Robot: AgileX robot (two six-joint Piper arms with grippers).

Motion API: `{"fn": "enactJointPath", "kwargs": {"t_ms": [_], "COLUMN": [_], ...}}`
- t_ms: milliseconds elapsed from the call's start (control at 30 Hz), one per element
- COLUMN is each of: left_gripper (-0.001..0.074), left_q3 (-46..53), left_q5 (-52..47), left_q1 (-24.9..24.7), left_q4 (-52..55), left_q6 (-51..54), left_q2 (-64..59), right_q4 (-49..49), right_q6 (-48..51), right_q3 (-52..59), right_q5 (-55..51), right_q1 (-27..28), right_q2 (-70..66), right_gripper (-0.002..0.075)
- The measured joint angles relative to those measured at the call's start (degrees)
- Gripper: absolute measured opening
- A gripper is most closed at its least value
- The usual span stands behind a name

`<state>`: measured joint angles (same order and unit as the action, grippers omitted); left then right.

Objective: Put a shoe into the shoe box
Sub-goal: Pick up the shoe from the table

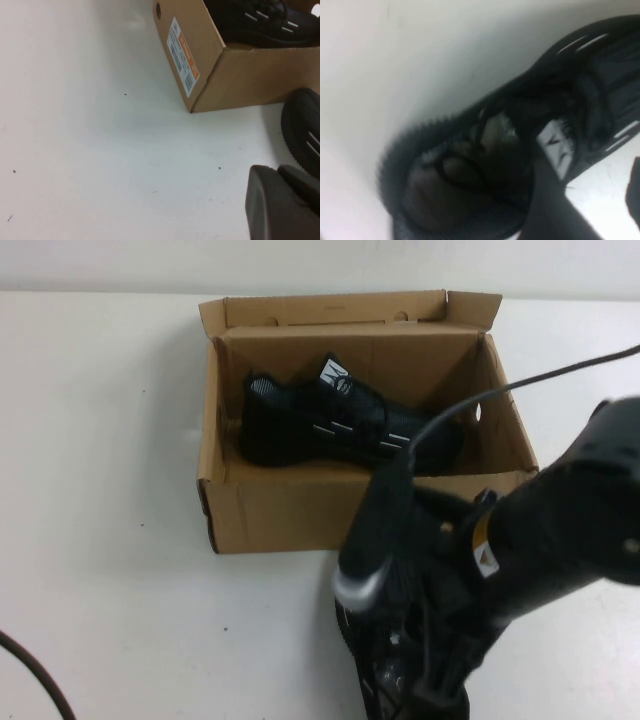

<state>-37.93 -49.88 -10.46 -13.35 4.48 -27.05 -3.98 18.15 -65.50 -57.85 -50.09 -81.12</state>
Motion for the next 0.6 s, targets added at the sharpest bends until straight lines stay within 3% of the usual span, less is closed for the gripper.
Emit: {"fn": "enactJointPath", "kwargs": {"t_ms": [233,400,600], "left_gripper": [-0.0003,-0.0003,-0.0003], "left_q3": [0.00,0.00,0.00], "left_q5": [-0.10,-0.47,-0.49], "left_q1": [0.00,0.00,0.00], "left_q4": [0.00,0.00,0.00], "left_q6": [0.00,0.00,0.00], "left_q2": [0.00,0.00,0.00], "right_q4": [9.04,18.48,19.14], "right_q6": [-25.81,-31.00,-38.47], "right_q3": [-6.38,-6.62,-6.28], "right_q5": [-5.55,-6.63,-7.20], "right_q1": [0.00,0.00,0.00], "right_q2": [1.49,1.49,-1.01], "right_gripper": [0.0306,0.0306,0.0306]}}
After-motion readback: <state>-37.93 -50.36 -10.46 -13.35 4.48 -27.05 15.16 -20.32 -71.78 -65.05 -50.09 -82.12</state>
